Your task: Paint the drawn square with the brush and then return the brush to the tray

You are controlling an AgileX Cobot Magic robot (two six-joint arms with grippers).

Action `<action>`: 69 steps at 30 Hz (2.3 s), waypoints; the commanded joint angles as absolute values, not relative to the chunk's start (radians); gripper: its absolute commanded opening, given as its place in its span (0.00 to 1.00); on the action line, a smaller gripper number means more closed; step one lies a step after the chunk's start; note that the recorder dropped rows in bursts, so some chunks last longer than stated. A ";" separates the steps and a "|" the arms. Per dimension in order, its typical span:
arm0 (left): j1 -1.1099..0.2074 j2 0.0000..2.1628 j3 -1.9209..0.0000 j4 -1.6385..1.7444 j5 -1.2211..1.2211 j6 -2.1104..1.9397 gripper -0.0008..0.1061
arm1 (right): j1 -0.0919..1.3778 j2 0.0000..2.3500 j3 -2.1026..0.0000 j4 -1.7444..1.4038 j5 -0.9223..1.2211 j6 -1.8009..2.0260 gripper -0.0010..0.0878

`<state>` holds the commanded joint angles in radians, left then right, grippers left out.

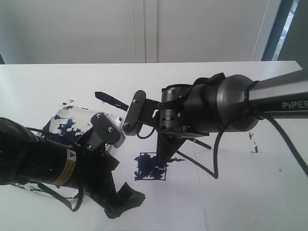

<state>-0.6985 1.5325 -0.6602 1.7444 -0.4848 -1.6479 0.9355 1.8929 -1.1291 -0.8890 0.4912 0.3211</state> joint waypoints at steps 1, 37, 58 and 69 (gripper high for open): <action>-0.699 1.527 -0.660 1.744 -0.483 -1.656 0.95 | 0.935 1.906 -1.129 -0.889 0.479 0.321 0.01; -0.699 1.477 -0.660 1.744 -0.468 -1.692 0.95 | 0.937 1.929 -1.155 -0.888 0.266 0.511 0.52; -0.699 1.527 -0.550 1.744 -0.271 -1.724 0.95 | 0.891 1.898 -1.013 -0.811 0.215 0.636 0.51; -0.700 1.633 -0.592 1.744 -0.301 -1.707 0.95 | 0.875 1.903 -1.013 -0.805 0.190 0.638 0.51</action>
<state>-0.7004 1.6328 -0.5915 1.7444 -0.3015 -1.7073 0.8747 1.9028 -1.0132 -0.8055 0.1904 0.6379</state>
